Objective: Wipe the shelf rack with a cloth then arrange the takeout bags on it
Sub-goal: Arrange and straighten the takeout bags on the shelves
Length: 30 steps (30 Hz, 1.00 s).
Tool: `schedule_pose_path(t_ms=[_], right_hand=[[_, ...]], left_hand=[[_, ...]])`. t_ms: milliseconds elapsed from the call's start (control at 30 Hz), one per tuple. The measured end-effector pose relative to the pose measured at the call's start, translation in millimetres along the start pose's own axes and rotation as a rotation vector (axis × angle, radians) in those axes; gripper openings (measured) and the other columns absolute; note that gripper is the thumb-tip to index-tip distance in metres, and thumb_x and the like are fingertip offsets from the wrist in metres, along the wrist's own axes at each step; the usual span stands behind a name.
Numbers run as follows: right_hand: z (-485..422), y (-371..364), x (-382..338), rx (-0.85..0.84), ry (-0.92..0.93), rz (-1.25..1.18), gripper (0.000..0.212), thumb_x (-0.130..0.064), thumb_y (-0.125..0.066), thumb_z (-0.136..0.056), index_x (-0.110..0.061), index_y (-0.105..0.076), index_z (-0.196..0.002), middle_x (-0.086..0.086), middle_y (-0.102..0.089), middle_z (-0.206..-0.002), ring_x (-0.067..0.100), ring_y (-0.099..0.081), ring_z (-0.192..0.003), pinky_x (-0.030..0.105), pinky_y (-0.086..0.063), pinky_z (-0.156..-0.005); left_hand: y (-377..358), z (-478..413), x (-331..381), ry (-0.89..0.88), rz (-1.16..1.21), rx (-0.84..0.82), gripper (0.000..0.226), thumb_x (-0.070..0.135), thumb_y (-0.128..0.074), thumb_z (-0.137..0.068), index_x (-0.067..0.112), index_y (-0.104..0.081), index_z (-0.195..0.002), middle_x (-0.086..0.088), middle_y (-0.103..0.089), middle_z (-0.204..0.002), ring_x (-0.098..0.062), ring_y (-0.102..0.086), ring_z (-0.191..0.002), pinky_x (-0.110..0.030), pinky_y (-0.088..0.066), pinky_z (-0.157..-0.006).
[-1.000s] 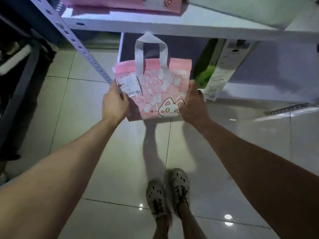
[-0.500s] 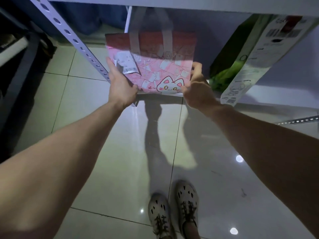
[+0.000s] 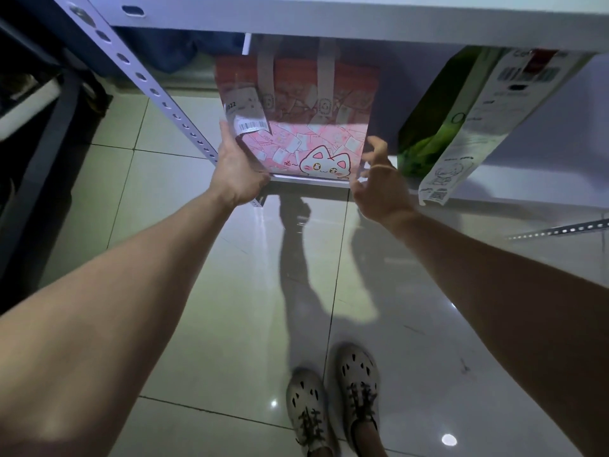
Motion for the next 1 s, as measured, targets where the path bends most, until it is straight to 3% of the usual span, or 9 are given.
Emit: schedule_pose_path(t_ms=[67,133,233,300,467,567,667,833,1000], right_hand=[[9.3,0.8,6.1,-0.047,-0.068,0.042,0.066,-0.006,-0.060,-0.094,-0.013,-0.034,-0.154,0.009,-0.064,-0.142,0.029,-0.065,-0.123,0.032,-0.049,-0.100],[23.5,1.2,9.3,-0.092,-0.103,0.078,0.058,-0.015,-0.061,-0.096,-0.014,-0.043,-0.151,0.009,-0.064,-0.141,0.029,-0.062,-0.126,0.032,-0.046,-0.104],[53.6,1.6,5.3,-0.171,-0.072,0.112,0.055,-0.029,-0.063,-0.098,-0.013,-0.048,-0.149,0.010,-0.060,-0.144,0.030,-0.057,-0.129,0.035,-0.041,-0.109],[74.5,10.2,0.1,-0.208,-0.069,0.113,0.055,-0.032,-0.063,-0.098,-0.014,-0.050,-0.149,0.011,-0.058,-0.147,0.030,-0.058,-0.129,0.036,-0.042,-0.111],[135.1,62.6,-32.1,-0.262,-0.056,0.109,0.055,-0.033,-0.071,-0.093,-0.013,-0.061,-0.143,0.011,-0.061,-0.147,0.028,-0.057,-0.135,0.036,-0.043,-0.114],[178.0,106.4,-39.3,-0.218,-0.114,0.062,0.055,-0.041,-0.070,-0.088,-0.010,-0.067,-0.133,0.014,-0.066,-0.137,0.032,-0.064,-0.126,0.042,-0.050,-0.107],[225.3,161.5,-55.2,-0.195,-0.184,0.009,0.047,-0.035,-0.074,-0.092,-0.012,-0.069,-0.133,0.009,-0.063,-0.141,0.027,-0.063,-0.126,0.038,-0.048,-0.109],[287.8,259.5,-65.0,-0.186,-0.247,0.034,0.047,-0.043,-0.070,-0.096,-0.017,-0.066,-0.135,0.002,-0.057,-0.145,0.020,-0.058,-0.132,0.029,-0.042,-0.112],[297.8,374.9,-69.4,-0.027,-0.248,0.061,0.043,-0.039,-0.071,-0.097,-0.014,-0.067,-0.131,0.004,-0.061,-0.139,0.023,-0.060,-0.127,0.029,-0.042,-0.106]], left_hand=[[-0.7,17.2,-2.3,0.013,-0.066,-0.047,0.091,0.011,-0.087,-0.069,0.027,-0.033,-0.141,0.001,-0.063,-0.139,-0.024,-0.064,-0.127,-0.047,-0.064,-0.097],[-0.4,35.9,-7.8,0.022,-0.171,-0.071,0.089,0.006,-0.086,-0.079,0.021,-0.036,-0.151,-0.003,-0.061,-0.147,-0.029,-0.063,-0.130,-0.047,-0.060,-0.102],[-4.2,74.5,-12.6,0.053,-0.316,-0.149,0.094,0.013,-0.087,-0.087,0.016,-0.033,-0.164,-0.012,-0.052,-0.160,-0.031,-0.059,-0.140,-0.047,-0.051,-0.114],[-7.6,104.0,-5.5,0.030,-0.394,-0.232,0.090,0.017,-0.085,-0.089,0.015,-0.035,-0.164,-0.015,-0.053,-0.158,-0.032,-0.061,-0.138,-0.046,-0.050,-0.113],[4.1,180.1,37.9,-0.074,-0.552,-0.390,0.086,0.022,-0.078,-0.095,0.014,-0.032,-0.167,-0.012,-0.047,-0.163,-0.029,-0.056,-0.143,-0.042,-0.044,-0.118],[22.2,228.2,74.0,-0.114,-0.609,-0.447,0.083,0.025,-0.076,-0.097,0.018,-0.033,-0.167,-0.009,-0.047,-0.164,-0.027,-0.058,-0.141,-0.044,-0.048,-0.115],[39.8,279.8,119.8,-0.133,-0.636,-0.493,0.080,0.029,-0.073,-0.098,0.023,-0.032,-0.167,-0.004,-0.046,-0.164,-0.022,-0.060,-0.139,-0.042,-0.050,-0.113],[59.0,334.8,219.3,-0.231,-0.629,-0.525,0.075,0.031,-0.072,-0.101,0.025,-0.035,-0.166,-0.003,-0.048,-0.163,-0.017,-0.064,-0.132,-0.038,-0.053,-0.111],[57.1,344.3,320.4,-0.308,-0.646,-0.477,0.069,0.032,-0.073,-0.100,0.021,-0.043,-0.161,-0.005,-0.055,-0.158,-0.019,-0.067,-0.129,-0.038,-0.054,-0.107]])
Point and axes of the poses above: each hand's wrist, its own z-axis away from the middle knuckle, its own y-axis out of the back of the hand, x = y × z, the point moved 8 cm from there along -z, towards the middle knuckle
